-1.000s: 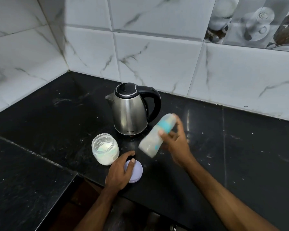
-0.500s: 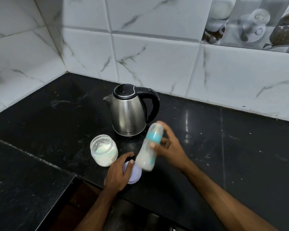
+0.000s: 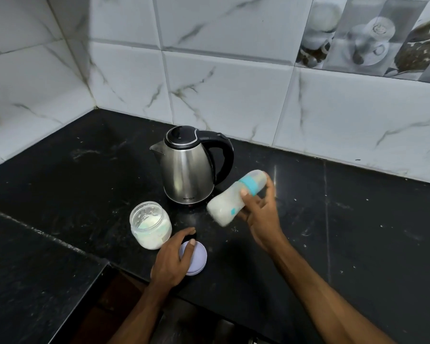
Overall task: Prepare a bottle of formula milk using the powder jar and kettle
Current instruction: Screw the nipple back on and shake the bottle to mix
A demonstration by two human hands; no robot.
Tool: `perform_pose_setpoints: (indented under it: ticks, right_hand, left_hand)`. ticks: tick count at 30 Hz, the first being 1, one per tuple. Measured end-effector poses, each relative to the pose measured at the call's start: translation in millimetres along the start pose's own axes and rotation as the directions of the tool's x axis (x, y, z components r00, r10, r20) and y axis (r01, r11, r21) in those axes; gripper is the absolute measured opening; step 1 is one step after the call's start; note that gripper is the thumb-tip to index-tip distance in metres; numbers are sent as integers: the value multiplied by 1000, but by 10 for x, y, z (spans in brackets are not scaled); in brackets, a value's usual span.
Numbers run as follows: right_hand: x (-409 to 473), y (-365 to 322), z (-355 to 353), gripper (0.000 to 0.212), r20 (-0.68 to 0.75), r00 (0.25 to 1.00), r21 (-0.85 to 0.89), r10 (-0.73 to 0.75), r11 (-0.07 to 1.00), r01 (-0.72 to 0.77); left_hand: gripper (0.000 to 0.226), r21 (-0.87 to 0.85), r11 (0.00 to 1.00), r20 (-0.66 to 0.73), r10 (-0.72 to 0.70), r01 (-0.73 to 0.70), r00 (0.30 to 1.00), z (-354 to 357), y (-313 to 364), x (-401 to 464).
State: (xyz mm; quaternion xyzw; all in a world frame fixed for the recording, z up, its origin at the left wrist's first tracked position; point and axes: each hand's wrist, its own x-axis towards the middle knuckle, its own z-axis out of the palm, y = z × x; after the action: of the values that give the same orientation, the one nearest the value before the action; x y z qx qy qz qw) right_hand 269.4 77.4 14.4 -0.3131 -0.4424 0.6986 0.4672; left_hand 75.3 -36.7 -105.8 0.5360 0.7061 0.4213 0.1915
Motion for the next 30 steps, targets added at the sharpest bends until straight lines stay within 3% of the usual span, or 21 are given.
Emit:
perform_pose_setpoints:
  ticks: [3,4,5,8,9,11,14,16,19,21,24,25,30]
  right_hand:
    - [-161,88,28,75,326,942,-322,77,946,33]
    - [-166,118,15,76,376,923,-354,87,934,56]
    - [-150,108,22,75,357,932,-333,62,941,65]
    - [-9,62,21,75,36,999,-47,23,999,-22]
    - [16,73,9,74,-5,1000,17,31,999,-31]
    - [-39,120,13,74,88,995,-69,42,997,-36]
    - [-132,187,-1,76,380,921,-353,86,934,58]
    - [-53,138,-13,77,299,954,-293,36,954,56]
    - [118,47,-49,79,-30,1000,-10,3,1000,-3]
    - [94,80,-48,80,-2,1000,-19,22,1000,-22]
    - [-52,158,-36,80,286,953,-314,106,949,-11]
    - [-53,170,-54,81,323,941,-336,101,942,15]
    - [105,78,-53,81,-26,1000,-24,9,1000,-10]
  left_hand:
    - [48,-16,1000,28,8,-7,1000,-5,-19,15]
    - [48,-19,1000,30,8,-8,1000,-4,-27,15]
    - [48,-14,1000,26,10,-9,1000,-2,-25,12]
    - [50,9,1000,-3,-1,1,1000,-1,11,-2]
    - [50,7,1000,-1,-4,4,1000,2,7,-3]
    - [48,4,1000,20,-3,3,1000,0,-1,7]
    - [46,-14,1000,26,4,-4,1000,0,-36,15]
    - [48,-4,1000,5,1,-1,1000,-2,-25,8]
    - [48,4,1000,1,-7,7,1000,10,-25,-6]
    - [47,4,1000,5,-7,7,1000,6,-25,3]
    - [49,3,1000,6,4,-4,1000,3,-24,16]
    - [49,4,1000,4,7,-7,1000,3,-16,19]
    - [50,4,1000,4,3,-3,1000,6,-4,5]
